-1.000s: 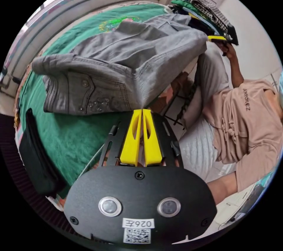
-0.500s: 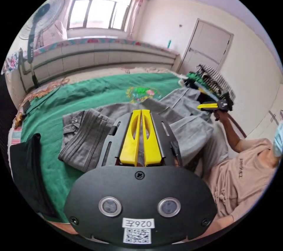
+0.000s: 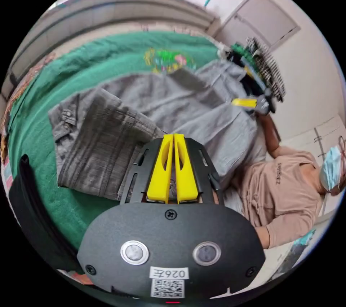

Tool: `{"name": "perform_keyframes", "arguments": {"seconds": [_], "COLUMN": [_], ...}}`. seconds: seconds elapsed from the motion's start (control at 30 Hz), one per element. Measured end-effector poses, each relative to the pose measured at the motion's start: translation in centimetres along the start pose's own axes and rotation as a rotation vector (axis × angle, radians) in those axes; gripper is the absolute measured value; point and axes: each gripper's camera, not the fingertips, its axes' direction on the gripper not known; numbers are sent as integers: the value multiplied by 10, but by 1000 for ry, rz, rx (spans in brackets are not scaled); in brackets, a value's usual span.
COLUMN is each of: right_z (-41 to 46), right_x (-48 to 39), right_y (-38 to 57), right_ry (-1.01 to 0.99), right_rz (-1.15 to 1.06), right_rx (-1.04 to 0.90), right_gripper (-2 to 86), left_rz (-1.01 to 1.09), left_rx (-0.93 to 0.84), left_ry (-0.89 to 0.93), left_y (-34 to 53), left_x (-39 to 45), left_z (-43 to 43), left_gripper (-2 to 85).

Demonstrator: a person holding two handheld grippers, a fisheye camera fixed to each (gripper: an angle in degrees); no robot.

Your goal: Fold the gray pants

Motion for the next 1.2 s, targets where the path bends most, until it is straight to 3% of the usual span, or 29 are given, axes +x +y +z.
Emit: {"name": "perform_keyframes", "arguments": {"seconds": [0.17,0.23,0.33,0.43,0.53,0.57,0.73,0.8,0.93,1.1,1.2], "right_z": [-25,-40,-58,-56,-20,1,84,105,143,170,180], "right_x": [8,20,55,100,158,181,246,257,263,261,270], "right_y": [18,29,26,4,-13,-14,22,23,4,-10,-4], "right_ry": [30,77,146,110,10,-29,-131,-168,-188,-159,-186], "right_rz": [114,198,284,316,425,489,799,796,738,683,696], "right_rx": [190,315,400,418,377,356,363,343,275,173,169], "right_gripper": [-13,-14,-14,-12,-7,-3,63,98,151,146,136], "left_rz": [-208,-312,-476,-582,-660,-672,-579,-525,-553,-548,-530], "left_rx": [685,765,704,622,408,313,182,89,55,77,90], "left_ry": [89,22,-216,-364,-284,-201,-323,-401,-392,-402,-402], "left_y": [84,93,79,61,39,30,-5,-21,-37,-32,-30], "left_x": [-59,-77,-103,-133,-178,-195,-179,-171,-172,-172,-168], "left_z": [-99,-106,-90,-51,3,27,46,57,66,79,77], "left_gripper": [-8,-6,5,106,296,321,283,261,260,228,122]}}
